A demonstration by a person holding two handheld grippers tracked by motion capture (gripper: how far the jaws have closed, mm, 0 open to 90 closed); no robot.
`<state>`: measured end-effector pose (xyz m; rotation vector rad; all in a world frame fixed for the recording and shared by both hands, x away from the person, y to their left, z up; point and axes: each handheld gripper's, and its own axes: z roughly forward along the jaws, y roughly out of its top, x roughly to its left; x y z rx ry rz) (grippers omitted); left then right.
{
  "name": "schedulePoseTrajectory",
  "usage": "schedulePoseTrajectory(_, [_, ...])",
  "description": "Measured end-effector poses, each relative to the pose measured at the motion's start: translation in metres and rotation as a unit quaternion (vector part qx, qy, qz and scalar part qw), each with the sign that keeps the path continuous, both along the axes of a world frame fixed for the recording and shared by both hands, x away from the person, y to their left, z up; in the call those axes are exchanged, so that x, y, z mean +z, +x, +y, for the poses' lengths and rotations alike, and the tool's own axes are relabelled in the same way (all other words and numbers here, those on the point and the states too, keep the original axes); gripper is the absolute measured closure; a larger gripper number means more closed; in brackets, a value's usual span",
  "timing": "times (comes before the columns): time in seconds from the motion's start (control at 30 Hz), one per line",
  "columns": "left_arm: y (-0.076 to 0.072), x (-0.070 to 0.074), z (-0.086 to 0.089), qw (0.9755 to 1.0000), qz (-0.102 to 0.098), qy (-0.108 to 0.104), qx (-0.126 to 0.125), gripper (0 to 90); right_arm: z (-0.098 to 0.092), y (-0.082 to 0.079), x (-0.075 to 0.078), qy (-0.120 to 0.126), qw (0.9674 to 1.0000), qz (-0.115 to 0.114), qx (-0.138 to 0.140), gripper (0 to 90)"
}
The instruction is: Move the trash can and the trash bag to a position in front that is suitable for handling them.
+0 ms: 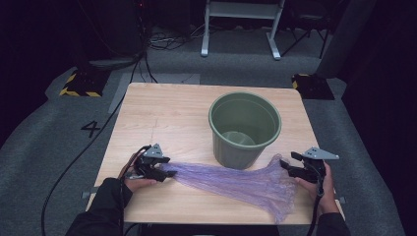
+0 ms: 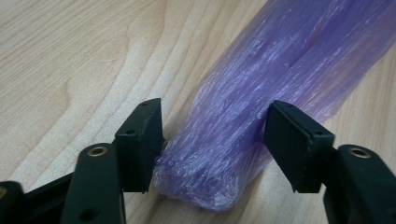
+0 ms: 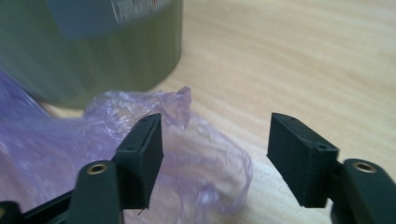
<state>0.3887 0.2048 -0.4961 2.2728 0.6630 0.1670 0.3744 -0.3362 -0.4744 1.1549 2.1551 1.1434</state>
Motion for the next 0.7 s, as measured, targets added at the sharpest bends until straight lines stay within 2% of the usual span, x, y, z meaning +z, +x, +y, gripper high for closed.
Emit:
schedulePoseTrajectory(0.07, [-0.002,0.0,-0.002,0.9999,-0.01,0.005,-0.002,42.9,-0.001,-0.003,0.006,0.012,0.9999,-0.009,-0.001,33.8])
schedulePoseTrajectory(0.17, [-0.004,0.0,-0.007,0.9996,-0.022,0.016,-0.003,47.2,-0.002,-0.007,0.015,0.015,0.9996,-0.022,-0.002,32.4])
schedulePoseTrajectory(0.27, [-0.006,0.0,-0.011,0.9994,-0.028,0.021,0.0,51.3,-0.002,-0.012,0.025,0.017,0.9992,-0.037,-0.002,31.7])
schedulePoseTrajectory(0.37, [-0.007,0.0,-0.014,0.9994,-0.025,0.021,0.01,53.0,0.001,-0.017,0.034,0.023,0.9986,-0.047,0.006,31.5])
schedulePoseTrajectory(0.5, [-0.009,0.0,-0.02,0.9993,-0.028,0.021,0.01,53.1,0.012,-0.026,0.045,0.02,0.9981,-0.055,0.021,31.2])
schedulePoseTrajectory(0.7, [-0.011,0.001,-0.03,0.9992,-0.027,0.024,0.018,53.2,0.042,-0.038,0.057,0.011,0.9962,-0.056,0.065,30.1])
